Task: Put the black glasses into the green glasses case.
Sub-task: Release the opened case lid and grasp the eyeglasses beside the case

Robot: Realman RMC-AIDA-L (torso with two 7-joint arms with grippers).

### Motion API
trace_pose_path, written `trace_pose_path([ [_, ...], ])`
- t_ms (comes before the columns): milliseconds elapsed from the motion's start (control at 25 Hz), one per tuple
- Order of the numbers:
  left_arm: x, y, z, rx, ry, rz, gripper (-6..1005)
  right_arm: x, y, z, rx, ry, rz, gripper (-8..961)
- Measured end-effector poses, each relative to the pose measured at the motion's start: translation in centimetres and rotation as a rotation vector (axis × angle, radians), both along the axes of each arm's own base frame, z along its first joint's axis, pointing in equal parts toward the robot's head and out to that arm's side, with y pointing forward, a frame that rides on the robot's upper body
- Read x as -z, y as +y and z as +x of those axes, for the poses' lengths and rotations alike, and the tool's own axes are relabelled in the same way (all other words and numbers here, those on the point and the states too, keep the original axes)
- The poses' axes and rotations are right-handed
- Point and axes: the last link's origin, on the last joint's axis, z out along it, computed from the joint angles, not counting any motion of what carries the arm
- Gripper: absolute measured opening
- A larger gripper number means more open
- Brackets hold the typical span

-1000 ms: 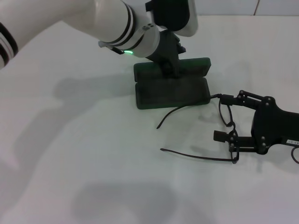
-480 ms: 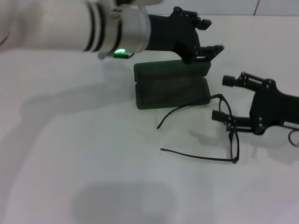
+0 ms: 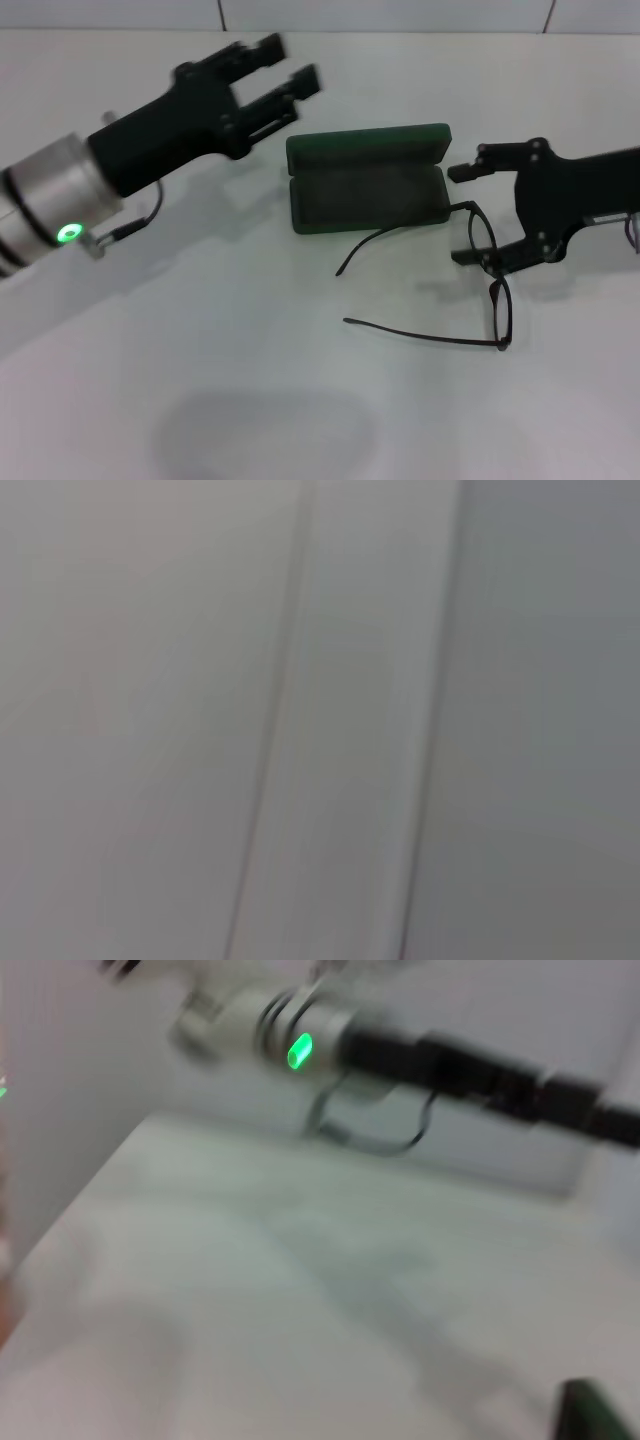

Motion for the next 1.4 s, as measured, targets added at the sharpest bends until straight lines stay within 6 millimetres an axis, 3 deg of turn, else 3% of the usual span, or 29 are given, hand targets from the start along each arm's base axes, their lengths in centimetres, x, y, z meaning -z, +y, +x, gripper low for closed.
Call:
trace_pose_path([
  [160,0.1,-1.5,-2.6,-0.053,-0.045,0.017,618,-0.5,0.7,-2.6,-0.101,-0.234,-0.058,857],
  [360,0.9,-2.4,-3.4,-0.066,-0.035,0.032,619,-0.6,0.9,-5.8,-0.25,-0.445,-0.058,857],
  [680,1.2,-2.7,-4.5,-0.114,-0.031,0.057,618,1.4,0.1,-7.8,-0.402,-0.729,-0.03,858],
  [920,1.2,-2.9,-5.0,-0.135,-0.033,0.058,618,2.8,0.2,-7.6,-0.451,-0.843,0.014,853],
  [1400,1.0,-2.6,-5.5,-0.167,-0.033,0.071,619,4.2,0.1,-7.2,-0.506,-0.886,0.074,821],
])
